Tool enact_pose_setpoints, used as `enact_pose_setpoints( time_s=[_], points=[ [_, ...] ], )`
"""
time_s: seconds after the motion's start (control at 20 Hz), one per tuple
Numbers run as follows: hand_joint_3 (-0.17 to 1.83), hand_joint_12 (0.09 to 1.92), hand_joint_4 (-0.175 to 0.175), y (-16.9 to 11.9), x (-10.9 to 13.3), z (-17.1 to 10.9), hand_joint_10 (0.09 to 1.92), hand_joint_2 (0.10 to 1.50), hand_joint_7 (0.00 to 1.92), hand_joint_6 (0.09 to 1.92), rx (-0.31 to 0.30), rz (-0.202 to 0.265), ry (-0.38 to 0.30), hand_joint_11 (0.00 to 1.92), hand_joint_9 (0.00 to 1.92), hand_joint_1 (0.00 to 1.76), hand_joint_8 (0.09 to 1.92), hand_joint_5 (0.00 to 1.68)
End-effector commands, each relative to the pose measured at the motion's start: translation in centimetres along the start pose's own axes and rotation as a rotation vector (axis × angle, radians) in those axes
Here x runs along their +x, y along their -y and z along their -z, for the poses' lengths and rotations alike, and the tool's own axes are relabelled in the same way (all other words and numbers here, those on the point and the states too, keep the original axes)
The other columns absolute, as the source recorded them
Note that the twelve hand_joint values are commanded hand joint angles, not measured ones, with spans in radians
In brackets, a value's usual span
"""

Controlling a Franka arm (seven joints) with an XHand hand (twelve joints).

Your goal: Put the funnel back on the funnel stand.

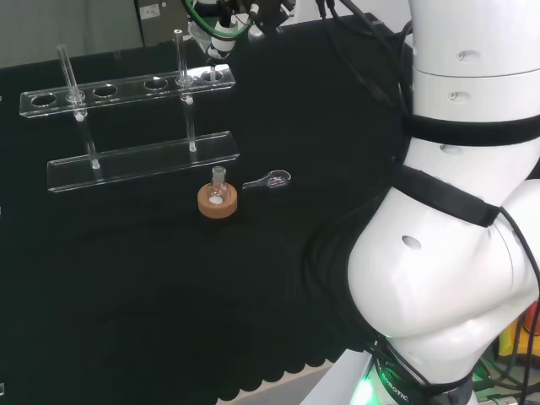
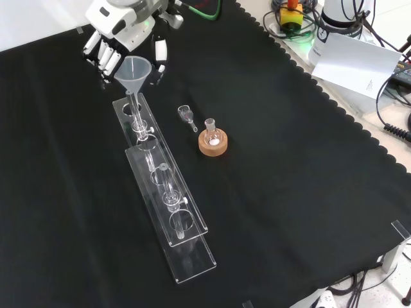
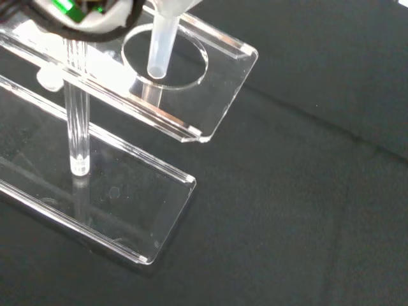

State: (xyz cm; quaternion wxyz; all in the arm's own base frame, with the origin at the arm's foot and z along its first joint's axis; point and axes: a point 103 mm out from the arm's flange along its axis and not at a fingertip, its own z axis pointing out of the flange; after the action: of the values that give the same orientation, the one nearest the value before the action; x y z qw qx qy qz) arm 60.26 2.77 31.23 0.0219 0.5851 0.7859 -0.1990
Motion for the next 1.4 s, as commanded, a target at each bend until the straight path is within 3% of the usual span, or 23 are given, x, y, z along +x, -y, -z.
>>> enact_pose_setpoints(
  time_s=[0.05,1.05,1.4],
  points=[
    [0.56,1.36,-0.044,-0.4,-0.1,-0.6,0.65,0.68,0.48,0.63,0.005,0.000,0.011,0.23,0.77,0.81,0.77,0.45],
    [0.56,1.36,-0.048,-1.7,-0.1,-2.6,0.64,0.67,0.43,0.60,0.011,-0.012,0.051,0.23,0.72,0.81,0.76,0.42],
    [0.55,1.38,-0.053,-1.8,0.2,-3.0,0.71,0.67,0.23,0.39,0.006,-0.015,0.050,0.20,0.50,0.81,0.78,0.32]
  ],
)
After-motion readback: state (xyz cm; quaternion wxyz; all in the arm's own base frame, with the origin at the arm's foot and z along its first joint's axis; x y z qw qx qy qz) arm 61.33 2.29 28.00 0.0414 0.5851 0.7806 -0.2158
